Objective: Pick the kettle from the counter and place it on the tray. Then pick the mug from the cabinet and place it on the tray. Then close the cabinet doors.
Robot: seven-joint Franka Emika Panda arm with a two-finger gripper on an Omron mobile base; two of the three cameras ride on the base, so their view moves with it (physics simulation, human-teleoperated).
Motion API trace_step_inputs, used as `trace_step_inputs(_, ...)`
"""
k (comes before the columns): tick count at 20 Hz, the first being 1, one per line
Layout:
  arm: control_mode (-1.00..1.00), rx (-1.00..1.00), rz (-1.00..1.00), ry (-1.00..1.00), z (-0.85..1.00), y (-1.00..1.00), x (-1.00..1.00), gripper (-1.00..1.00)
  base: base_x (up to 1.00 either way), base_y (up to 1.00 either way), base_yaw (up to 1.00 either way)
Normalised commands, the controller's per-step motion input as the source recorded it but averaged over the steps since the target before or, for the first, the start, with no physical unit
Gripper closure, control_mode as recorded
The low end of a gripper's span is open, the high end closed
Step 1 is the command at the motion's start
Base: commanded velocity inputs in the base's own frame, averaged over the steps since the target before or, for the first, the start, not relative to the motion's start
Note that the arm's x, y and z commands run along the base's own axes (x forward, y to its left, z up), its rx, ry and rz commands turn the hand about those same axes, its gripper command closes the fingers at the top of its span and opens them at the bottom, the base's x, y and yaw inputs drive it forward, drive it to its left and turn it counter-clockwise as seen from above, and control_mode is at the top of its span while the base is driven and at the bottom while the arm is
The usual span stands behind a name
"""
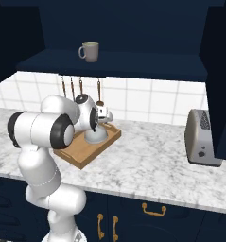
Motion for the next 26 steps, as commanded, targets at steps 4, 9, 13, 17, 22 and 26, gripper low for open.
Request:
trace_step_inputs(4,-1.0,0.0,0.0,0.0,0.1,0.0,-0.03,-1.0,0.0,0.0,0.0)
trace_step_inputs(9,-1.0,0.0,0.0,0.0,0.16,0.0,-0.15,-1.0,0.0,0.0,0.0)
trace_step_inputs(13,-1.0,0.0,0.0,0.0,0.26,0.0,-0.33,-1.0,0.0,0.0,0.0)
trace_step_inputs(17,-1.0,0.01,0.0,0.0,0.29,0.0,-0.46,-1.0,0.0,0.0,0.0)
trace_step_inputs(22,-1.0,0.0,0.0,0.0,0.44,0.0,-0.56,-1.0,0.0,0.0,0.0)
trace_step_inputs(26,-1.0,0.02,-0.08,-0.02,0.6,0.0,-0.48,-1.0,0.0,0.0,0.0)
